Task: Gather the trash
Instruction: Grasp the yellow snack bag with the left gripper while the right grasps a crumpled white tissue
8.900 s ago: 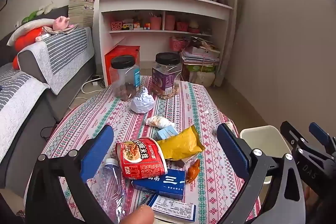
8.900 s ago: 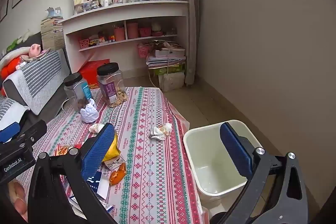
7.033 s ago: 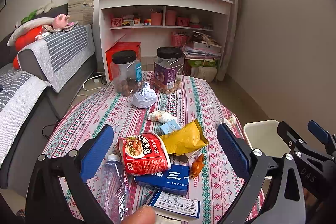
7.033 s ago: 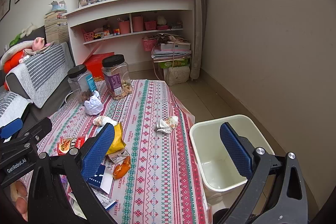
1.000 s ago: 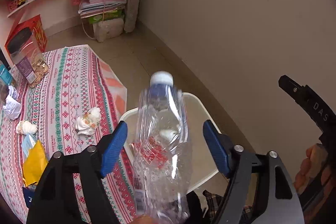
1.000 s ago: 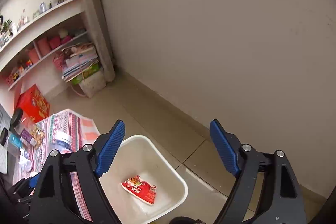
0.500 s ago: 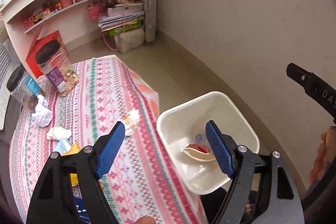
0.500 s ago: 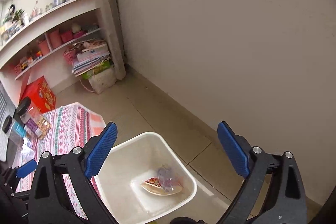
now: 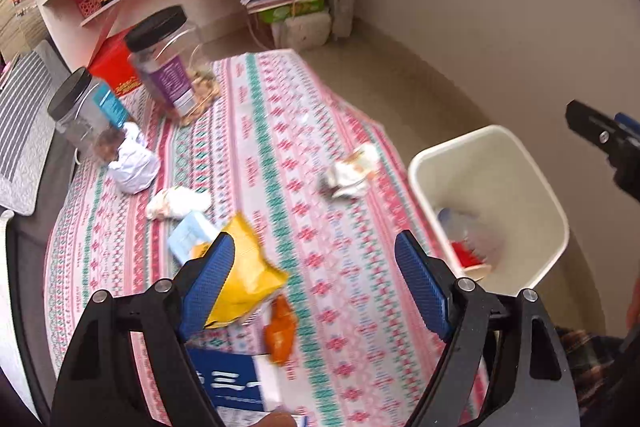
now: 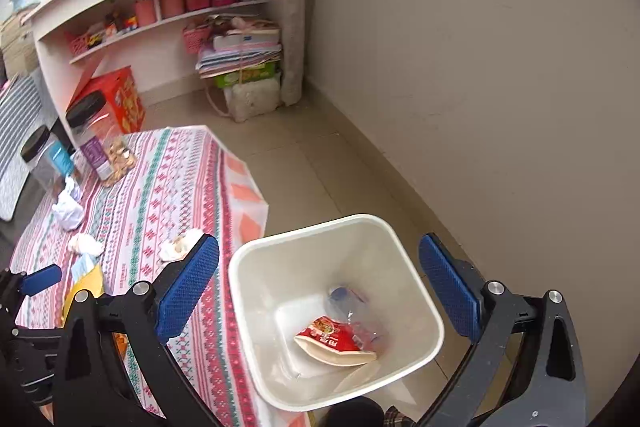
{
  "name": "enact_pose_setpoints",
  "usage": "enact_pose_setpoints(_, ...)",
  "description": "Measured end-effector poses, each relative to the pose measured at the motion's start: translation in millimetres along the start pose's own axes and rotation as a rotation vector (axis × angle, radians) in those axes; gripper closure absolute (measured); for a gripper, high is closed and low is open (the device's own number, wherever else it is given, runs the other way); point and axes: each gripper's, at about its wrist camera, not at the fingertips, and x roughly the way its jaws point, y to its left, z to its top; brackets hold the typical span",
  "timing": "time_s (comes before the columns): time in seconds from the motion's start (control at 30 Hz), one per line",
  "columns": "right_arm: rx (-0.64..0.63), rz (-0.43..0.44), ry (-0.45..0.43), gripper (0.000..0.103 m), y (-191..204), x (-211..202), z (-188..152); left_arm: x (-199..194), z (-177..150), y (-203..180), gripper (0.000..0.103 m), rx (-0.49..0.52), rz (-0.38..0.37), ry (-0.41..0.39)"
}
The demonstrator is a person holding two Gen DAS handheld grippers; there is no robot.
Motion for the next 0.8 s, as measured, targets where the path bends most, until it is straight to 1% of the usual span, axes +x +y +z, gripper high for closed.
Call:
enact_pose_setpoints(0.17, -0.043, 0.033, 0.035, 0.007, 31.3, 13.3, 0.4, 29.1, -12.5, 33.0, 0.022, 0.008, 0.036, 0.095)
enact_pose_setpoints(0.33, -0.110, 0.075, 0.089, 0.007, 57.5, 35.4, 0.5, 58.9, -23.9, 60.5, 0.022, 0.015, 0.018, 0.176)
enact_pose_setpoints(0.43, -0.104, 0.101, 0.161, 0.007, 70.1, 57.2, -2.7, 70.9, -33.6, 68.8, 0.023, 0.030, 0.003, 0.192)
enact_pose_setpoints(0.5, -0.085, 0.123, 0.219, 0.007, 77.5, 73.4, -5.2, 74.3, -37.5, 71.5, 0.024, 0.034, -0.026, 0.183)
enact_pose_setpoints(0.53, -0.073, 0.129, 0.243, 0.007, 81.4, 81.2, -5.8, 73.2, -37.7, 71.9, 0.031, 0.035, -0.040, 0.175)
enact_pose_setpoints(0.57, -0.061, 0.133, 0.263, 0.007, 85.1, 88.3, -6.8, 71.4, -36.8, 71.9, 0.043, 0.041, -0.047, 0.169)
enact_pose_setpoints(0.6, -0.048, 0.137, 0.280, 0.007, 88.3, 94.2, -9.4, 69.2, -35.9, 72.2, 0.048, 0.048, -0.054, 0.163)
enact_pose_setpoints(0.63, -0.030, 0.143, 0.298, 0.007, 91.8, 100.6, -9.5, 66.8, -35.0, 73.8, 0.057, 0.046, -0.065, 0.159)
enact_pose_setpoints(0.67, -0.009, 0.151, 0.315, 0.007, 94.7, 106.9, -11.0, 64.9, -34.2, 76.6, 0.072, 0.036, -0.075, 0.155)
enact_pose_setpoints(0.7, 0.012, 0.163, 0.331, 0.007, 97.8, 112.3, -12.1, 63.7, -34.1, 80.7, 0.077, 0.022, -0.075, 0.154)
enact_pose_setpoints(0.73, 0.032, 0.173, 0.347, 0.007, 101.0, 117.3, -13.3, 62.5, -33.9, 85.6, 0.081, 0.004, -0.074, 0.154)
enact_pose_setpoints(0.8, 0.056, 0.184, 0.370, 0.007, 108.0, 127.6, -14.4, 56.8, -31.8, 97.8, 0.084, -0.041, -0.067, 0.140)
